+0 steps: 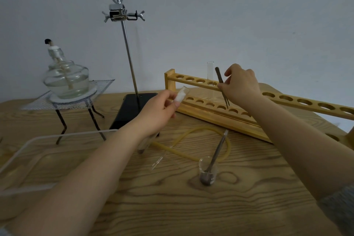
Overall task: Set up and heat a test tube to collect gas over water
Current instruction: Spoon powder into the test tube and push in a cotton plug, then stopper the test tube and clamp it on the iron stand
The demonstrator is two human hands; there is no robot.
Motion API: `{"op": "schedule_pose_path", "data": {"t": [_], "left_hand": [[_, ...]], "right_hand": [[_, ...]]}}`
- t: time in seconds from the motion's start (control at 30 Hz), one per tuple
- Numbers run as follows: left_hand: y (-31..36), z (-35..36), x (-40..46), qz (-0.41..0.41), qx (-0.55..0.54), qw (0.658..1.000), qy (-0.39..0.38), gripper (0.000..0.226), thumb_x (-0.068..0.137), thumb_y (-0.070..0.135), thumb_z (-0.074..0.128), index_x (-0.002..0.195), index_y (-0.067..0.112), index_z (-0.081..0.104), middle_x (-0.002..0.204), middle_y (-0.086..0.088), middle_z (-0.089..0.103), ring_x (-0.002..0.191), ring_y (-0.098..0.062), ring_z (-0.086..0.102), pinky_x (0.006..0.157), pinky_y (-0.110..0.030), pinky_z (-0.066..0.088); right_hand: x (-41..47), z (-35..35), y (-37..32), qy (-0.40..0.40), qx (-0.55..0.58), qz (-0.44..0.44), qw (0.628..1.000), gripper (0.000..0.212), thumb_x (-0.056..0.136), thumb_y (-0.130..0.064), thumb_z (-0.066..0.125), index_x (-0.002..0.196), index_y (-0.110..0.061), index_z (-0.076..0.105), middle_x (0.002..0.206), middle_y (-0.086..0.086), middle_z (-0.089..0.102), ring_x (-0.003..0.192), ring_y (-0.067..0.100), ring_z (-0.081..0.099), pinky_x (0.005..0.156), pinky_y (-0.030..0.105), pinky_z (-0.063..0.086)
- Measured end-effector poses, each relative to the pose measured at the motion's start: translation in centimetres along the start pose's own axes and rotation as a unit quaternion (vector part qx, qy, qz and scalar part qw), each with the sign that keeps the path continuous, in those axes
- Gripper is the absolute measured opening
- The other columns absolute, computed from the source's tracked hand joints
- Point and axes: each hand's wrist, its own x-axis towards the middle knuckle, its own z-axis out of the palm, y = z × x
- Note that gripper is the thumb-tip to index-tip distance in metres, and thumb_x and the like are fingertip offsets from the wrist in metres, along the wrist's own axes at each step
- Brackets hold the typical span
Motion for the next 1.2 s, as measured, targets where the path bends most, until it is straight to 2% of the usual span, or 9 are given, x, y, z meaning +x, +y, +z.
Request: {"op": "schedule_pose_path", "data": {"t": [0.13,0.27,0.43,0.57,0.7,0.8,0.87,1.03,1.2], "left_hand": [[0.0,-0.7,-0.4,-0.003,-0.005,1.0,0.008,0.031,0.097,0.028,0.045,0.128,0.021,0.046,0.098,0.005,0.06,0.086,-0.006,0.061,0.073,-0.021,0.048],[-0.2,-1.3,-0.9,-0.005,-0.008,1.0,0.017,0.028,0.097,0.028,0.046,0.124,0.021,0.048,0.096,0.003,0.062,0.086,-0.01,0.063,0.078,-0.034,0.055],[-0.3,-2.5,-1.4,-0.02,-0.058,0.998,0.022,0.017,0.097,0.028,0.046,0.113,0.023,0.049,0.095,0.001,0.064,0.091,-0.015,0.065,0.09,-0.046,0.052],[-0.5,-3.7,-2.0,-0.012,-0.078,0.996,0.045,0.011,0.097,0.029,0.045,0.108,0.026,0.047,0.093,0.007,0.062,0.084,-0.007,0.065,0.085,-0.041,0.055],[-0.6,-4.9,-2.6,-0.003,-0.094,0.994,0.063,0.013,0.098,0.027,0.044,0.111,0.024,0.047,0.094,0.007,0.062,0.085,-0.007,0.065,0.08,-0.034,0.056],[-0.9,-5.5,-2.9,0.0,-0.119,0.991,0.064,0.01,0.098,0.025,0.044,0.108,0.025,0.046,0.094,0.004,0.062,0.088,-0.012,0.066,0.082,-0.037,0.056],[-1.3,-5.7,-3.1,-0.006,-0.139,0.988,0.064,0.01,0.098,0.024,0.045,0.108,0.025,0.046,0.095,0.004,0.062,0.089,-0.013,0.066,0.083,-0.037,0.057],[-2.0,-6.0,-3.3,-0.026,-0.186,0.98,0.065,0.016,0.097,0.023,0.046,0.114,0.022,0.047,0.097,0.003,0.062,0.09,-0.011,0.065,0.083,-0.034,0.057],[-2.5,-6.3,-3.3,-0.037,-0.21,0.975,0.059,0.021,0.097,0.022,0.047,0.118,0.02,0.047,0.098,0.003,0.062,0.09,-0.011,0.066,0.082,-0.034,0.057]], "right_hand": [[-1.5,-0.4,-0.9,0.045,0.014,-0.021,0.999,0.047,0.086,-0.03,0.067,0.124,-0.012,0.046,0.114,0.007,0.058,0.113,0.026,0.045,0.088,0.036,0.04],[-3.3,-0.6,-2.6,0.084,0.004,-0.078,0.993,0.035,0.087,-0.027,0.064,0.116,-0.014,0.049,0.107,0.004,0.055,0.104,0.022,0.046,0.086,0.034,0.042],[-5.0,-0.4,-6.1,-0.073,-0.004,-0.163,0.984,0.02,0.086,-0.031,0.064,0.101,-0.017,0.061,0.096,-0.002,0.061,0.093,0.017,0.056,0.081,0.035,0.053],[-6.9,0.8,-8.7,-0.25,-0.085,-0.209,0.942,0.02,0.089,-0.032,0.062,0.098,-0.015,0.067,0.096,-0.001,0.065,0.087,0.014,0.06,0.072,0.026,0.05],[-8.4,3.6,-10.7,-0.34,-0.142,-0.224,0.903,0.025,0.091,-0.026,0.061,0.11,-0.01,0.064,0.099,0.003,0.066,0.093,0.018,0.061,0.082,0.028,0.051],[-9.1,6.2,-11.7,-0.36,-0.173,-0.222,0.89,0.013,0.091,-0.023,0.061,0.09,-0.011,0.06,0.075,-0.001,0.053,0.073,0.014,0.054,0.069,0.027,0.044],[-9.5,8.0,-12.1,-0.363,-0.177,-0.204,0.892,0.017,0.09,-0.02,0.061,0.076,-0.014,0.052,0.073,-0.001,0.05,0.065,0.012,0.049,0.066,0.028,0.043],[-10.2,10.6,-12.7,-0.334,-0.16,-0.168,0.914,0.007,0.09,-0.02,0.058,0.091,-0.014,0.056,0.076,0.0,0.051,0.07,0.016,0.053,0.065,0.029,0.048],[-10.2,11.6,-13.1,-0.322,-0.163,-0.152,0.92,0.006,0.09,-0.019,0.058,0.092,-0.013,0.058,0.077,0.0,0.053,0.068,0.015,0.054,0.061,0.029,0.046]]}}
